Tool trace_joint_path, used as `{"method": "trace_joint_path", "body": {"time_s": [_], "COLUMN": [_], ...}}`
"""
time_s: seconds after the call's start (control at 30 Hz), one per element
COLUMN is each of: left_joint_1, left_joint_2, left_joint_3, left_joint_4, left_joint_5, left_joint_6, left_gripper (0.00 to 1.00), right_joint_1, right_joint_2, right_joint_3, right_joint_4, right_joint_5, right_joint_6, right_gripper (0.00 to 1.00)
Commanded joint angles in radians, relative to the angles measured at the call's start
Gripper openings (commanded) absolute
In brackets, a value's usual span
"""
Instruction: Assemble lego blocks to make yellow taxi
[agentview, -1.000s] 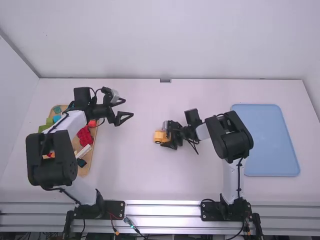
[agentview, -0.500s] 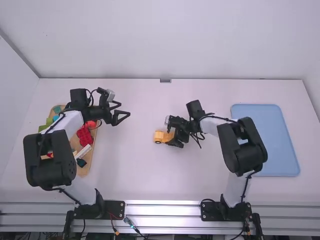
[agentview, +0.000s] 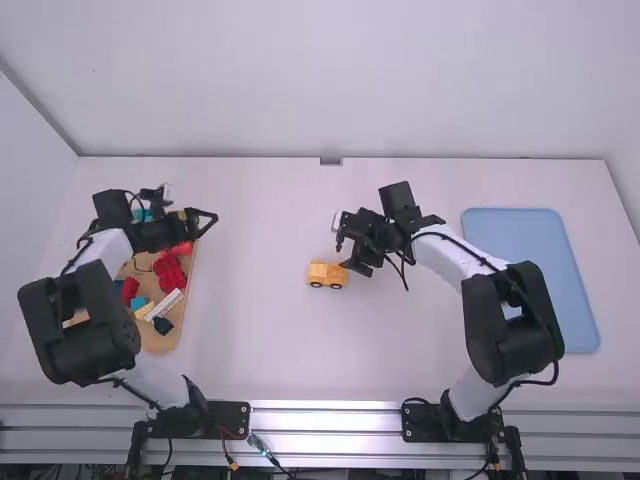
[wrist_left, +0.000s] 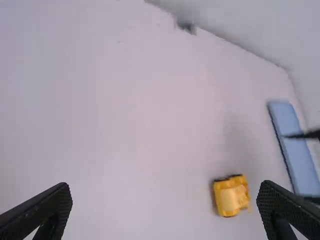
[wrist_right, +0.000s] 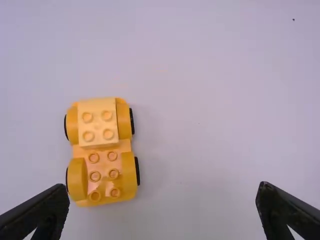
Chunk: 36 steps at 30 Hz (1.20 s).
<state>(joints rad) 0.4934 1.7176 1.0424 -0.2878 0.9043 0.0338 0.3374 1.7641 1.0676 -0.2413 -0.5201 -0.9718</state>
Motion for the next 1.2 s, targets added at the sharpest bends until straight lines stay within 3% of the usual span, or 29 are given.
{"method": "trace_joint_path", "body": {"time_s": [0.0,0.27,0.47,0.57,0.77,1.03,1.17], "left_joint_1": [0.063,0.211,0.241,0.231,0.231,0.231,0.231], "left_joint_2": [0.0,0.0,0.0,0.0,0.0,0.001,0.001], "left_joint_3": [-0.004,-0.004,0.018,0.108,0.281,0.29,0.257], "left_joint_4": [-0.048,-0.224,-0.313,-0.471,-0.718,-0.646,-0.62], "left_joint_5": [-0.103,-0.077,-0.359,-0.619,-0.916,-0.761,-0.791], "left_joint_6": [-0.207,-0.243,-0.244,-0.248,-0.449,-0.472,-0.526], "left_gripper": [0.99,0.99,0.99,0.99,0.99,0.99,0.99], "right_joint_1": [-0.003,-0.003,0.011,0.01,0.01,0.008,0.01], "right_joint_2": [-0.012,-0.012,-0.012,-0.012,-0.012,-0.012,-0.012], "right_joint_3": [0.012,0.012,0.012,0.012,0.012,0.012,0.012], "right_joint_4": [0.004,0.055,0.089,0.104,0.117,0.164,0.179], "right_joint_5": [-0.003,-0.003,-0.002,-0.002,-0.002,-0.002,-0.002], "right_joint_6": [0.002,0.002,0.002,0.003,0.003,0.006,0.006], "right_gripper": [0.99,0.99,0.99,0.99,0.99,0.99,0.99]}}
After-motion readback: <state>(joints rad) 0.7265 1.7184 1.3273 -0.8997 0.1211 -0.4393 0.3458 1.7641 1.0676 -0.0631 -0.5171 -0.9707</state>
